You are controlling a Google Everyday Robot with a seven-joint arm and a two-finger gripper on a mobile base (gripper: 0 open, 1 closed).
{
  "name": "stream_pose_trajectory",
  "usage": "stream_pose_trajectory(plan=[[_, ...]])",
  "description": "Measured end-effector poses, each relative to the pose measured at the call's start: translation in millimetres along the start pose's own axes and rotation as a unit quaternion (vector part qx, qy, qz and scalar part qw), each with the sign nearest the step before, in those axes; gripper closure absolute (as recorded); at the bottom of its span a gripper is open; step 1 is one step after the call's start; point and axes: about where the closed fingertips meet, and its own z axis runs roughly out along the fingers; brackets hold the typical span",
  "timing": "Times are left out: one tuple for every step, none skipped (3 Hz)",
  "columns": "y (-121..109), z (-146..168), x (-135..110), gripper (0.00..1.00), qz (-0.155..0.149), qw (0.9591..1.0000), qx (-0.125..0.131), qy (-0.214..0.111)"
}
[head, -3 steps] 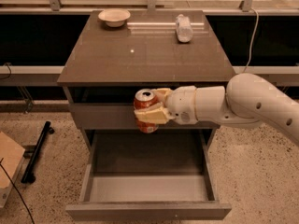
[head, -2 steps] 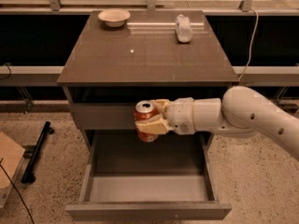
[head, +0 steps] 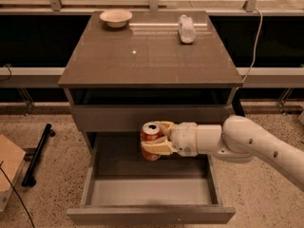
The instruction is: Place coke can into middle drawer
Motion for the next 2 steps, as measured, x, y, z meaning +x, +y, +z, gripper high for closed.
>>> stream_pose_trajectory(plan=[[0.0, 0.0, 0.0, 1.00, 0.000, 1.0000, 0.000, 0.000], [4.2, 6.4, 6.5, 1.00, -0.014, 0.9999, -0.001, -0.003]])
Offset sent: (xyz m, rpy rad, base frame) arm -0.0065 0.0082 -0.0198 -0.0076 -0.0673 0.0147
